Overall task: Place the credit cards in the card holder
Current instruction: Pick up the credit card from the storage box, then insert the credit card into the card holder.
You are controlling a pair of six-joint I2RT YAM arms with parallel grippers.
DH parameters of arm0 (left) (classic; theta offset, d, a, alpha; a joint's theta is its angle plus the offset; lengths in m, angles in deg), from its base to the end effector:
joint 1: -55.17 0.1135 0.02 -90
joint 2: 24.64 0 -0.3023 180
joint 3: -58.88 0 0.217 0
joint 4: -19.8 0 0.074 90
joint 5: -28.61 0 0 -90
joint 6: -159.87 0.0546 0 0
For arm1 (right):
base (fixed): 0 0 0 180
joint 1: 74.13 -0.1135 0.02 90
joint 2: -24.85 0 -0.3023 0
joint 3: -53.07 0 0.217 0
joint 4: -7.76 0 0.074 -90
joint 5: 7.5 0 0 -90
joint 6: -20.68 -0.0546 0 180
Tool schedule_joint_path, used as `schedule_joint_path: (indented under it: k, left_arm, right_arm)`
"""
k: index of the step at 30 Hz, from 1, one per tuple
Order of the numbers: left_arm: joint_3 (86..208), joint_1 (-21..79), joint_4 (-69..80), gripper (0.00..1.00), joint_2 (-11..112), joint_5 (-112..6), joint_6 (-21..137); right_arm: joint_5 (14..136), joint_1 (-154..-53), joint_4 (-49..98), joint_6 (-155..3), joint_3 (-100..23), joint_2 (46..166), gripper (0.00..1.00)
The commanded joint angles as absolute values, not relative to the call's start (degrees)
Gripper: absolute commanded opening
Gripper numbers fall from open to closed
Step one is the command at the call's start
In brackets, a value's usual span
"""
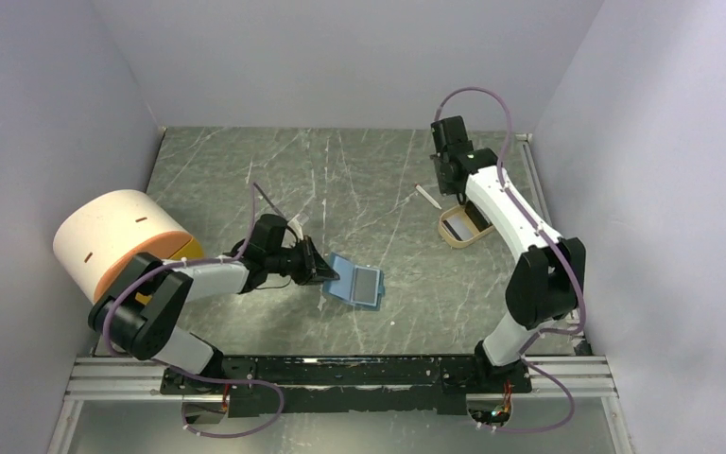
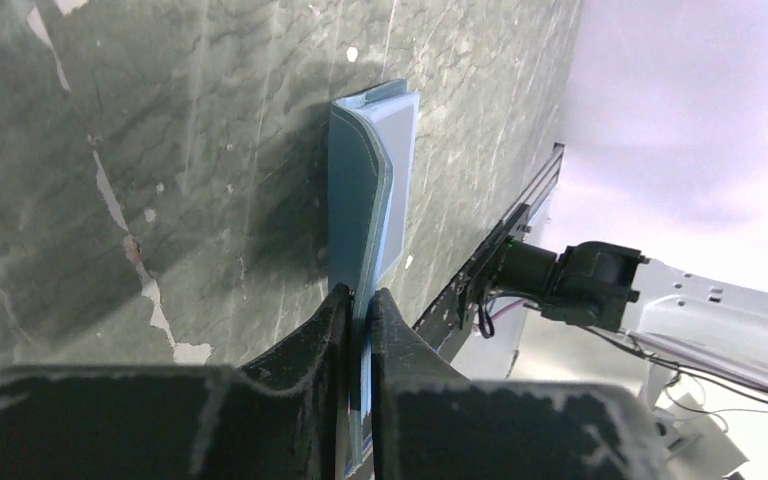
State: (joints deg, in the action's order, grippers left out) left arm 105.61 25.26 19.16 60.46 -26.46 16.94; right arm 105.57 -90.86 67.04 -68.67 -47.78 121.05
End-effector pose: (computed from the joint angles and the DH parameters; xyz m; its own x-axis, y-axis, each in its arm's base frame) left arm 0.2068 -0.1550 0.2052 -0.9628 -0.2008 -0.1808 0.0435 0.5451 -0.8372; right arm 0.3326 0.0776 0.3303 -0.7803 -0.2455 -0.5752 -0.0565 0.9437 -0.3261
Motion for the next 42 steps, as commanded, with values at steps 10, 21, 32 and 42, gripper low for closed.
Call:
schedule_joint_path:
  k: [10,21,32,42]
  left_arm:
    - [98.2,24.5,37.7,0.24,64.1,-26.5,6.5]
    - [99.1,24.5,23.9,0.31,60.1,-30.1,14.2]
    - [97.1,24.8,18.2,0.25,56.0,-33.5,17.2]
    - [94.3,24.8,20.2,0.19,56.6,-32.1,16.5]
  right_arm:
    - [80.4,-100.7,48.5,-84.6,-31.0,101.7,0.0]
    - [70.8,-107.8,34.8,-96.9,-16.4,98.7,0.0]
    - [69.1,-110.6,20.3,-108.9,-0.8,95.8,0.0]
    - [66.1,-110.9,8.3,-115.7,6.5,98.2,0.0]
